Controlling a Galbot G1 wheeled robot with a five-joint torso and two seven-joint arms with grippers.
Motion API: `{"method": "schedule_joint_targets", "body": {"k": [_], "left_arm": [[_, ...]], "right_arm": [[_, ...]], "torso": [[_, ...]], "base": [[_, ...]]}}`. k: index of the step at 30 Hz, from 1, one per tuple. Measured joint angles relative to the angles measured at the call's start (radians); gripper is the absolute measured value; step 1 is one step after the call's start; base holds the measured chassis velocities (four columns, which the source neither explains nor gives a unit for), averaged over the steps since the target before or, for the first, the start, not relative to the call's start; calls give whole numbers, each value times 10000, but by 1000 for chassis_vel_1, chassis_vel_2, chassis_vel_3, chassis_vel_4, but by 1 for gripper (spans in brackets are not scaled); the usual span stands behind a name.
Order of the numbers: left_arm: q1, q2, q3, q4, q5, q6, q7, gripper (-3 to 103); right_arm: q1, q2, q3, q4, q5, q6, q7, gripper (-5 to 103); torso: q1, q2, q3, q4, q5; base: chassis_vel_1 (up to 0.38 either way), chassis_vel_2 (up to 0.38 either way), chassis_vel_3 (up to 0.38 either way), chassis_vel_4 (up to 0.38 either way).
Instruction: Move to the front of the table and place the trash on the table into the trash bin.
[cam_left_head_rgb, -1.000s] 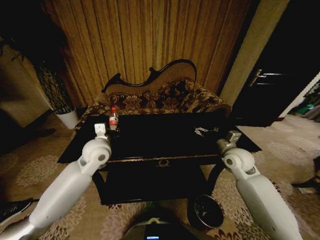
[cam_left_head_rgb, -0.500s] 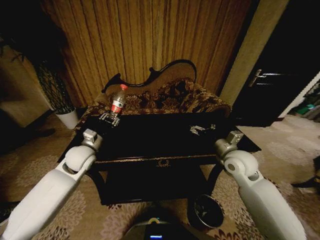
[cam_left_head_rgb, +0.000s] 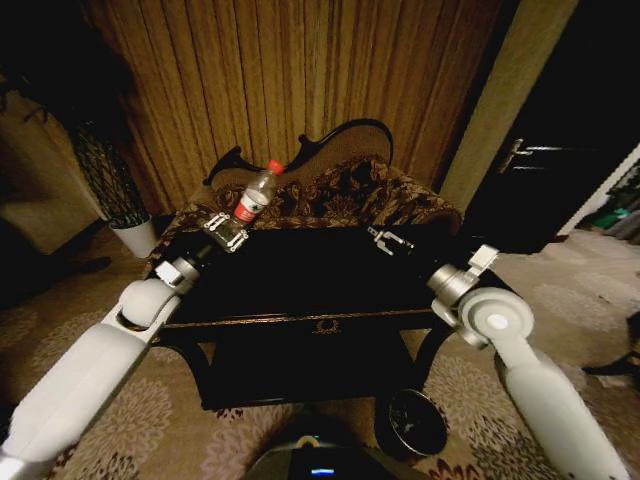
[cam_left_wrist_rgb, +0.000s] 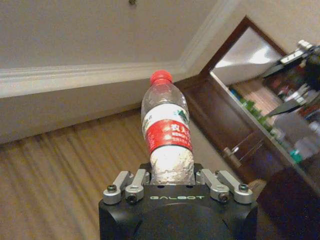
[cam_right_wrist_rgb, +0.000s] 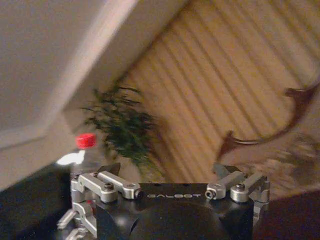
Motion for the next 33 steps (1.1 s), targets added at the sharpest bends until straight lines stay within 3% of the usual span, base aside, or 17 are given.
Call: {"method": "schedule_joint_targets", "body": {"k": [1,5,8,11,14,17,19,23,33], "left_arm": [[0,0,0,0,0,0,0,35],[-298,164,647,-727,-1493,510,-557,35],[-529,190,881,-937,-1796,734,-680,35],[-603,196,956,-942,-1812,765,-712,35],[-796,276,1211,-954,-1975,898,-837,35],[-793,296,1252,-945,-2060,921,-839,35],[-693,367,1282,-930,-2158,944,-739,35],[-585,473,1282,-952,-2128,961,-521,35],[-782,786,1588,-1069,-1960,960,-248,35]], "right_arm": [[0,0,0,0,0,0,0,100],[455,291,-464,-135,-103,533,-586,100],[558,440,-613,-179,-293,772,-825,100],[575,484,-668,-205,-480,820,-913,100],[552,669,-1000,-371,-1656,1266,-1423,100],[545,703,-1103,-418,-2063,1438,-1573,100],[542,700,-1379,-581,-3383,1821,-2086,100],[587,582,-1575,-519,-4187,1867,-2270,100],[649,3,-1653,-283,-4294,1831,-2450,100]], "torso": [[0,0,0,0,0],[0,0,0,3,1],[-1,0,0,1,1],[-1,1,0,-1,0],[0,-1,0,0,1],[0,0,1,0,-1],[0,0,0,3,-1],[0,0,0,0,-1],[-1,0,0,0,0]], "base": [[0,0,0,0],[0,0,0,0],[0,0,0,0],[0,0,0,0],[0,0,0,0],[0,0,0,0],[0,0,0,0],[0,0,0,0],[0,0,0,0]]}}
